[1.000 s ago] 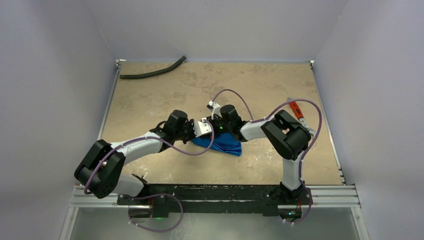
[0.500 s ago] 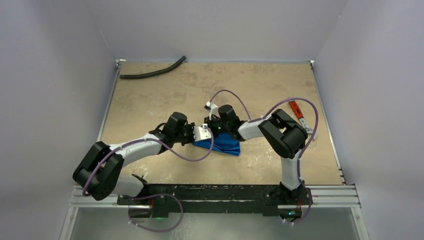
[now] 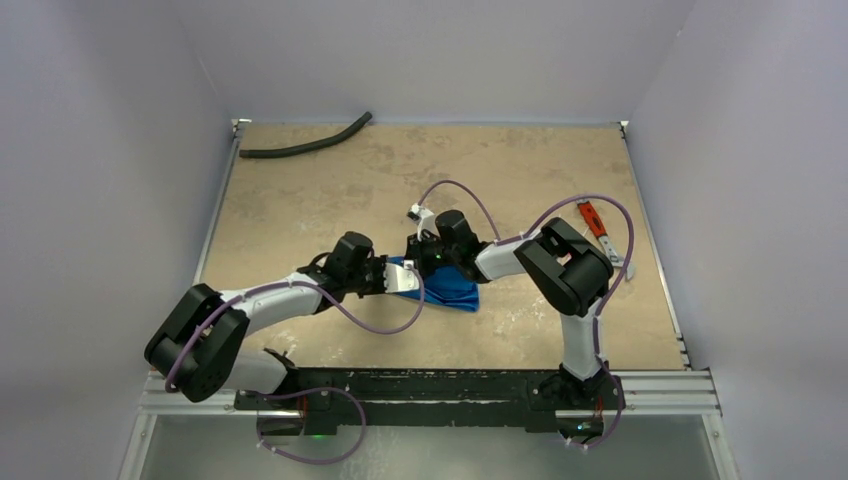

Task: Fold the napkin into a case and place the utensils inside
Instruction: Stuff the top corner of the smaller-rectangle-folded napkin into the folded napkin.

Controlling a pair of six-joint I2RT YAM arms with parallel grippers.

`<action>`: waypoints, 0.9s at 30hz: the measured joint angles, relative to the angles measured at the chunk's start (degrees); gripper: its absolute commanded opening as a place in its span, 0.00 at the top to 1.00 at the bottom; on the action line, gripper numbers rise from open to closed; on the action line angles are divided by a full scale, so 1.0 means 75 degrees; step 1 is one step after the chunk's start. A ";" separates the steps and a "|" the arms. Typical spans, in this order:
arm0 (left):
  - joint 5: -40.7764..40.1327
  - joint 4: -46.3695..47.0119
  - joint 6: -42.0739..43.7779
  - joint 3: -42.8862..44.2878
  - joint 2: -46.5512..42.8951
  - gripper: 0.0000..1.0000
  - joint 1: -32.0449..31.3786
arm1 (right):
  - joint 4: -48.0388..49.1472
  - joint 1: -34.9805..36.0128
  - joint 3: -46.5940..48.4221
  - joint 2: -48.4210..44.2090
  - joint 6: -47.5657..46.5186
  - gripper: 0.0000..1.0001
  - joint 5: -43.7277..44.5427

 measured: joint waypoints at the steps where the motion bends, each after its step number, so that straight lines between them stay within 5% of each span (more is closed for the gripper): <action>1: -0.0017 0.0015 0.0085 -0.0026 0.0000 1.00 -0.0006 | 0.0003 0.0003 0.0000 0.0000 0.0017 1.00 -0.0017; 6: -0.0146 0.0128 0.0458 -0.0149 0.0096 1.00 -0.0032 | 0.0052 0.0000 -0.0003 0.0000 0.0134 1.00 -0.0204; 13: -0.0195 0.0254 0.0880 -0.0169 0.0268 1.00 -0.0041 | 0.0283 -0.0035 -0.0210 -0.0020 0.0221 0.66 -0.0632; 18: -0.0204 0.0361 0.1119 -0.0166 0.0379 1.00 -0.0044 | 0.0353 -0.0134 -0.0679 -0.0545 0.0079 0.54 -0.0947; 27: -0.0230 0.0321 0.1326 -0.0029 0.0533 1.00 -0.0044 | -0.0047 -0.0172 -0.1617 -0.2448 -0.0871 0.48 -0.0565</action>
